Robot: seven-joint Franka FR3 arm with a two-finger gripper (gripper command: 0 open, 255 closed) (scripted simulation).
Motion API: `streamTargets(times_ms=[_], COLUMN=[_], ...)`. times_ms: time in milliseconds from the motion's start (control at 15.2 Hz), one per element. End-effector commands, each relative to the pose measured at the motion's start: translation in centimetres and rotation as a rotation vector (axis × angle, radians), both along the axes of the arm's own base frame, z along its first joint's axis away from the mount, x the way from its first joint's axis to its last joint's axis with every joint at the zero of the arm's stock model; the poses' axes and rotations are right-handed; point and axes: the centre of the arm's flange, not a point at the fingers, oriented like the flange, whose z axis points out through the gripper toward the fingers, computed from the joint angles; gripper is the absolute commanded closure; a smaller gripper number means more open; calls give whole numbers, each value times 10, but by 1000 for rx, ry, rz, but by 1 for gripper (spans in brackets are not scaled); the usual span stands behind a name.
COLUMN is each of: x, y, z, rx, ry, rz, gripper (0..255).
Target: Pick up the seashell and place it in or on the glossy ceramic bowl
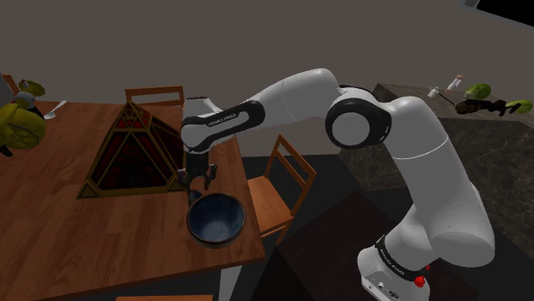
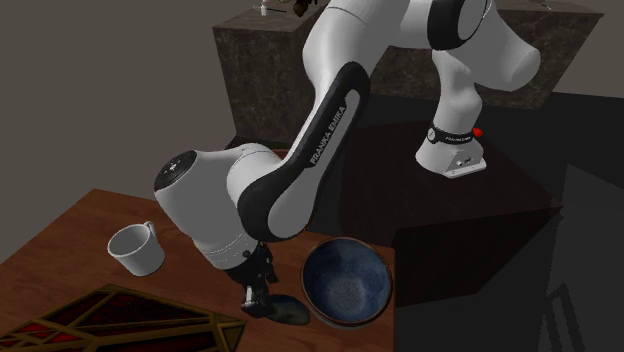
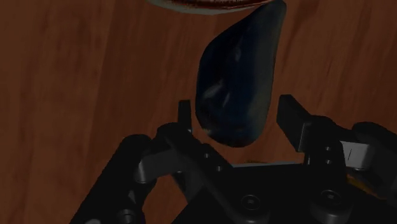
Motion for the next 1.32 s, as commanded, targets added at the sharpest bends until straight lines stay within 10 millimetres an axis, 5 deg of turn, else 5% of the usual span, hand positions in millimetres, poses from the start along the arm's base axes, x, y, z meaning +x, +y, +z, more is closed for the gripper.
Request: streamTargets(times_ms=[0, 66, 594, 1056, 1122, 1254], x=[-35, -51, -55, -55, -55, -55], y=[40, 59, 55, 55, 55, 55], z=[7, 6, -34, -34, -34, -34], rx=[-161, -242, -242, -242, -242, -242], ry=[-120, -179, -179, -179, -179, -179], rz=[-16, -22, -22, -22, -22, -22], gripper=[0, 0, 0, 0, 255, 255])
